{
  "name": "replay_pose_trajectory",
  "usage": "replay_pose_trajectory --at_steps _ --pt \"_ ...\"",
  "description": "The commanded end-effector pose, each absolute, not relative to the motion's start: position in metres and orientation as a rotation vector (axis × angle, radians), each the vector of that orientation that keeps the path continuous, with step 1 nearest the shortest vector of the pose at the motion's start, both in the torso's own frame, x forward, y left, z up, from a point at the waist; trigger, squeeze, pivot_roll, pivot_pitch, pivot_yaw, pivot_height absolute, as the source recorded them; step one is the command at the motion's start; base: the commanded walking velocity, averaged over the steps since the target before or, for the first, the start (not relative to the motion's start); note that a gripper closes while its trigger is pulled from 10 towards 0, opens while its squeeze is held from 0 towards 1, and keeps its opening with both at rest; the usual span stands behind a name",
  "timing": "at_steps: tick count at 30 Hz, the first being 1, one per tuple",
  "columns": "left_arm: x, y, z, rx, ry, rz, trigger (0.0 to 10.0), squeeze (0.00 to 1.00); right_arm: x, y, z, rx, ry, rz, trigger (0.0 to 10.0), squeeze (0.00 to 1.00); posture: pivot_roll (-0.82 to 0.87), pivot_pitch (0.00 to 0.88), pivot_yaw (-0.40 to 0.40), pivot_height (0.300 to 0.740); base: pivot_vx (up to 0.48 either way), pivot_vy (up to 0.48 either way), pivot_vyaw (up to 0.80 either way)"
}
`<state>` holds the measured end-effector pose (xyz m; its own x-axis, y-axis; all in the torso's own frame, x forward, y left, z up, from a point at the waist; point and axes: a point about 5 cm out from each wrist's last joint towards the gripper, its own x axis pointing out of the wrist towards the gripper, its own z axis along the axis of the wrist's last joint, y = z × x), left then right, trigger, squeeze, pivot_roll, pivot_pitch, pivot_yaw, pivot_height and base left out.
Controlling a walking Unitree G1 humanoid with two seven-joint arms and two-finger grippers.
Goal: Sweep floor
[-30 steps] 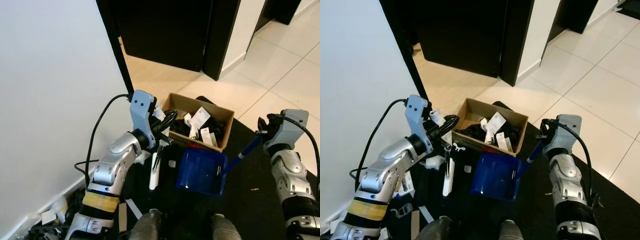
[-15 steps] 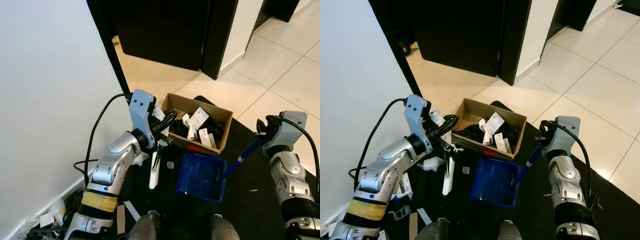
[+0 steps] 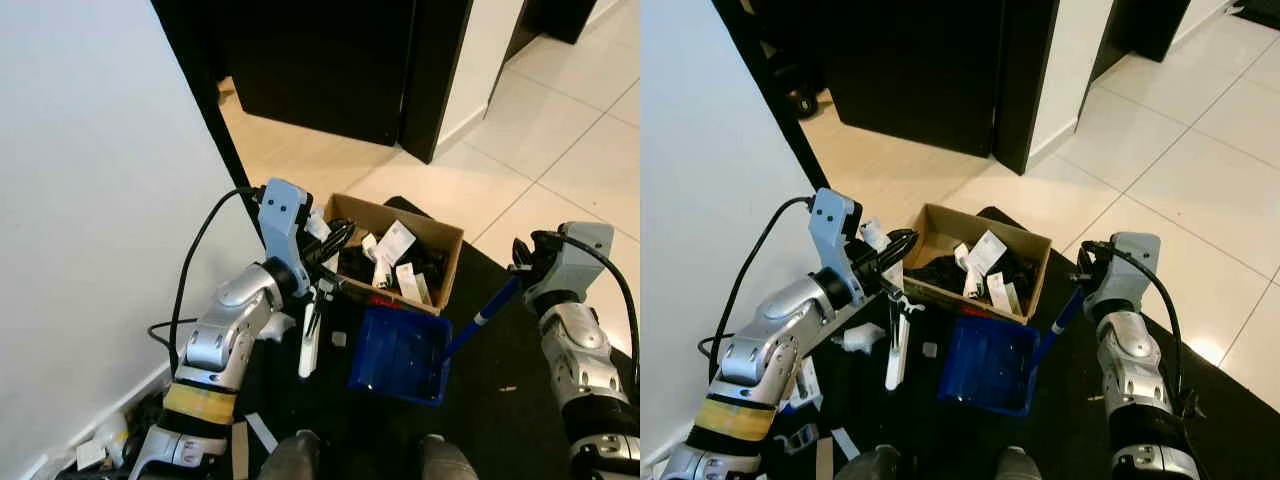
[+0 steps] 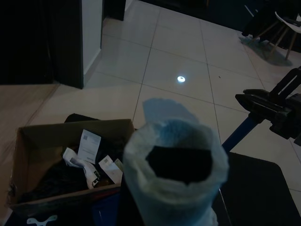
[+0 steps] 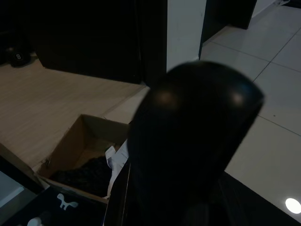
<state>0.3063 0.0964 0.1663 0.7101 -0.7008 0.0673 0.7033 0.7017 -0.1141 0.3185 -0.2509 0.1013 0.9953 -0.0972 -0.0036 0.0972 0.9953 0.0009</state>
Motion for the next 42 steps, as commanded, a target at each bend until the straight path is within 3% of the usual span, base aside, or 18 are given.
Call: replay_pose_trajectory --at_steps 1,15,42 --pt "0.3059 0.0965 0.1706 -0.135 -0.052 -0.787 10.0 0.0 0.3173 -0.2515 0.103 0.018 -0.009 -0.106 10.0 0.0 0.1 0.148 0.065 0.74 0.48 0.0 0.0" --pt "0.3061 0.0964 0.1714 -0.149 -0.048 -0.783 10.0 0.0 0.3177 -0.251 0.1033 0.019 -0.01 -0.104 10.0 0.0 0.1 0.147 0.065 0.74 0.451 0.0 0.0" --pt "0.3045 0.0968 0.1711 -0.157 -0.046 -0.785 10.0 0.0 0.318 -0.2486 0.102 0.023 -0.007 -0.101 10.0 0.0 0.1 0.148 0.067 0.74 0.0 0.0 0.0"
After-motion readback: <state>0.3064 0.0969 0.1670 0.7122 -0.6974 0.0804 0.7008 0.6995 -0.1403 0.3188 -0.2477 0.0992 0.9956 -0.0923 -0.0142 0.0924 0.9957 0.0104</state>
